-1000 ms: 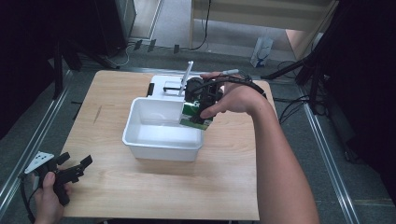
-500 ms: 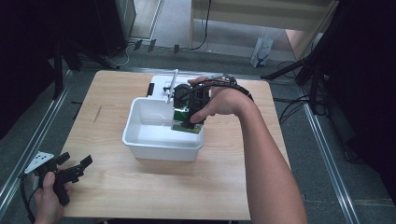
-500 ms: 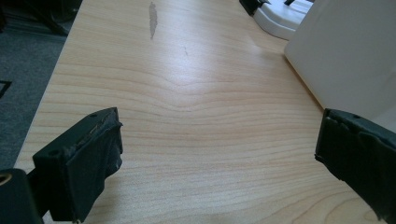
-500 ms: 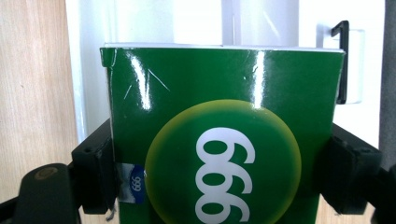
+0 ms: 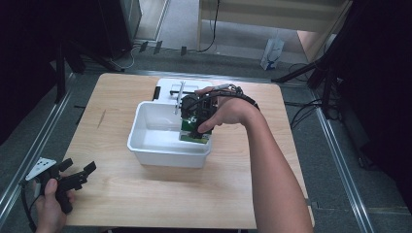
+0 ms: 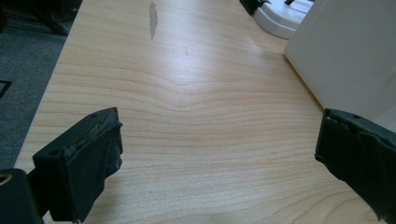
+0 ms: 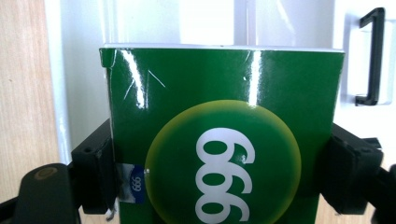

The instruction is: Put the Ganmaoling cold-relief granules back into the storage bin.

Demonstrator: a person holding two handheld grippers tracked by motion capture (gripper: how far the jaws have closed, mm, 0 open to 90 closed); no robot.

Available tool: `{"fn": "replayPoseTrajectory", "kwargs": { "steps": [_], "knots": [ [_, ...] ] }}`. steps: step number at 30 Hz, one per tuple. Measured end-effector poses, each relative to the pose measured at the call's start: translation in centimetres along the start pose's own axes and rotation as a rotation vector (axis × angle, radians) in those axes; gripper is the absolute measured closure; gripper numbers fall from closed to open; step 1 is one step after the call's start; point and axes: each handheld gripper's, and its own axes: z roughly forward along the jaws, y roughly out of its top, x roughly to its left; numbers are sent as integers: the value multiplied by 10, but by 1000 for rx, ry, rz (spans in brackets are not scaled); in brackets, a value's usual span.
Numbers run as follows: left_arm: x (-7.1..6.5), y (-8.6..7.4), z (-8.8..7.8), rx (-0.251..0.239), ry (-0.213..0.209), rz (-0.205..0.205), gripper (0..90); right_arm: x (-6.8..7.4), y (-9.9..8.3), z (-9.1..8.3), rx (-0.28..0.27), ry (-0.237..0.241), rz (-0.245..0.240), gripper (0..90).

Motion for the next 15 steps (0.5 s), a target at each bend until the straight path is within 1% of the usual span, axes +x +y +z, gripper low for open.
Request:
{"fn": "replayPoseTrajectory", "kwargs": {
  "steps": [1,2,4,5,8,9,10,13,14,15],
  "knots": [
    [0,0,0,0,0,0,12,0,-1,6,-2,6,2,160],
    [0,0,0,0,0,-1,12,-1,-1,9,-10,8,-5,160],
    [0,0,0,-1,0,-1,12,-2,-2,12,-13,7,-8,160],
    [0,0,0,-1,0,-1,12,-1,-4,17,-13,15,7,160],
    [0,0,0,-1,-1,-1,12,-1,-4,22,-19,20,4,160],
    [0,0,0,0,-2,-1,12,-2,-5,28,-17,21,-4,159],
    [0,0,0,0,-1,0,12,-2,-6,29,-11,25,2,159],
    [0,0,0,0,0,1,12,-3,-7,37,-9,34,-7,159],
    [0,0,0,1,-1,0,12,-3,-7,37,-9,34,-7,159],
    [0,0,0,0,-1,0,12,-2,-8,40,-2,34,2,158]
  ]
}}
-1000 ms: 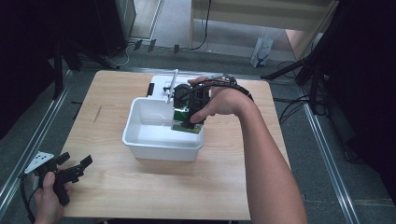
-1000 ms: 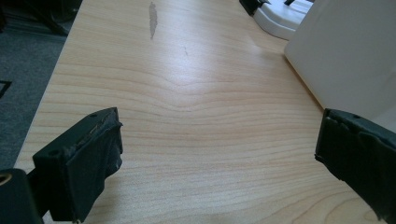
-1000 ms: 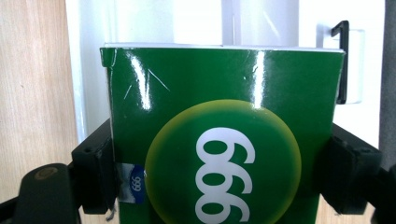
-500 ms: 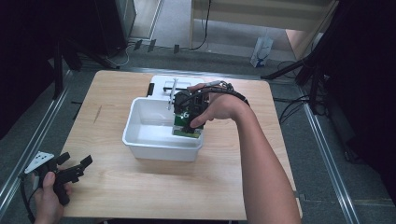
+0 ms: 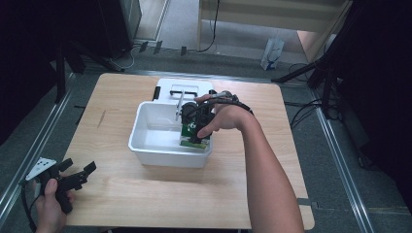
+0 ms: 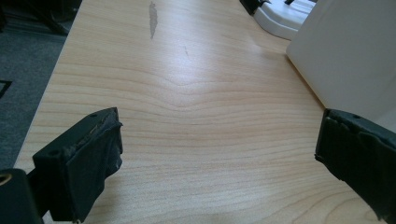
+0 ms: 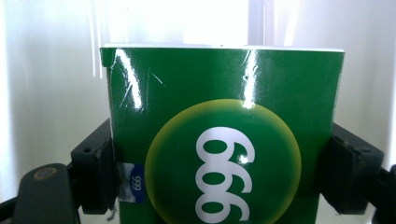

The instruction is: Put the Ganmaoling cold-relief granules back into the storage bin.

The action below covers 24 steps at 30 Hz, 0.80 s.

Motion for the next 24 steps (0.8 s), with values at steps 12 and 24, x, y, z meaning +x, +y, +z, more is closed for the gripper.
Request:
{"fn": "replayPoseTrajectory", "kwargs": {
  "steps": [12,24],
  "knots": [
    [0,0,0,3,1,4,12,-3,-4,30,35,41,14,157],
    [0,0,0,6,0,3,12,0,-3,42,80,83,45,138]
  ]
}}
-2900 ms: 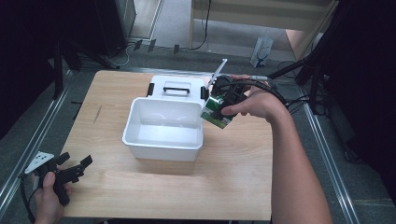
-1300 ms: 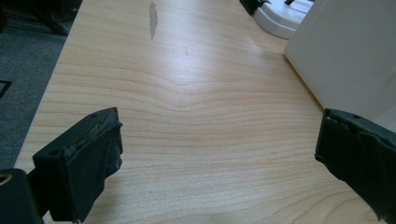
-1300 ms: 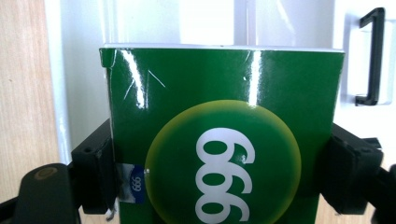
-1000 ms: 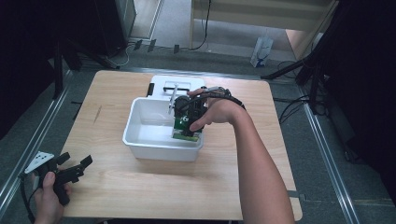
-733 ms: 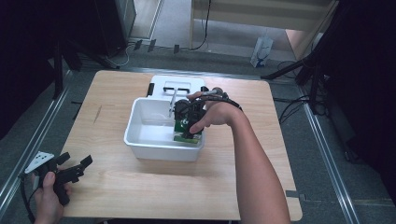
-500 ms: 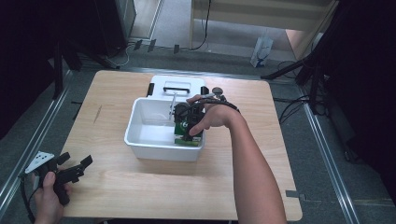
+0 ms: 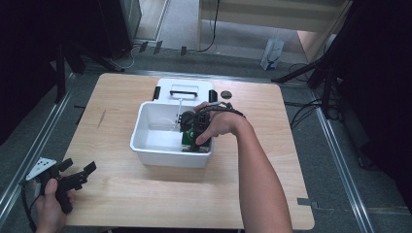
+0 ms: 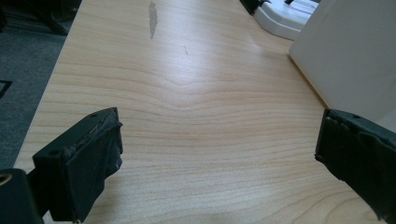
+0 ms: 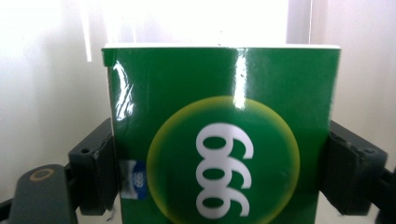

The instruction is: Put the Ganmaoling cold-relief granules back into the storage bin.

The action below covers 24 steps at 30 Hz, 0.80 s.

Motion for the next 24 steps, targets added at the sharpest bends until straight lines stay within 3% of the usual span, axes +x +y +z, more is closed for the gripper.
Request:
{"fn": "replayPoseTrajectory", "kwargs": {
  "steps": [7,18,24],
  "knots": [
    [0,0,0,-1,2,1,12,-7,-2,-16,-52,-28,72,109],
    [0,0,0,-2,2,3,12,-4,-9,-53,-144,-139,112,87],
    [0,0,1,1,2,4,12,0,-19,-72,-179,-155,144,23]
  ]
}}
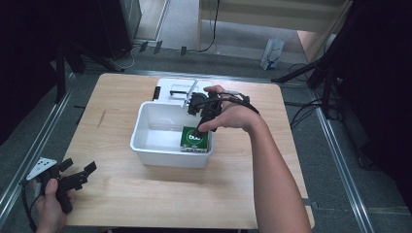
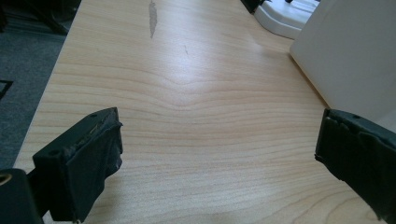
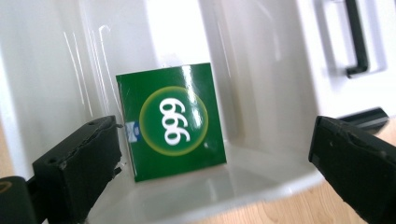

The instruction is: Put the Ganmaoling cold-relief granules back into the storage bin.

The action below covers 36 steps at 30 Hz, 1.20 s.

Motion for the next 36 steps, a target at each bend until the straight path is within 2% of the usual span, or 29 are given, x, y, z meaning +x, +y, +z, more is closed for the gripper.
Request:
{"fn": "replayPoseTrajectory", "kwargs": {
  "steps": [1,2,3,5,6,7,9,11,12,14,15,17,20,23,28,35,36],
  "knots": [
    [0,0,0,0,1,0,12,0,-5,-7,-4,-12,22,14],
    [0,0,0,0,1,2,12,0,-5,-7,-4,-12,22,14],
    [0,0,0,0,0,0,12,-1,-10,-14,-18,-28,52,0],
    [0,0,0,0,1,0,12,-2,-12,-16,-22,-33,67,0],
    [0,0,0,1,1,1,12,-4,-21,-24,-39,-51,106,0],
    [0,0,0,1,2,1,12,-5,-24,-27,-47,-57,114,0],
    [0,0,0,0,0,0,12,-7,-33,-33,-65,-77,167,0],
    [0,0,0,1,0,-1,12,-8,-40,-37,-74,-102,197,0],
    [0,0,0,1,0,-1,12,-8,-40,-37,-74,-102,197,0],
    [0,0,0,1,1,0,12,-9,-48,-40,-77,-119,241,0],
    [0,0,0,0,0,-1,12,-10,-55,-44,-86,-138,283,0],
    [0,0,0,-1,1,-2,12,-11,-61,-46,-94,-145,328,0],
    [0,0,0,0,0,-4,12,-14,-72,-48,-86,-164,429,0],
    [0,0,0,0,0,-4,12,-18,-87,-48,-81,-210,525,0],
    [0,0,0,-1,1,-6,12,-18,-109,-48,-107,-240,619,0],
    [1,0,0,0,2,-4,12,-16,-138,-44,-129,-334,756,0],
    [1,0,0,0,2,-4,12,-16,-138,-44,-129,-334,756,0]
  ]
}}
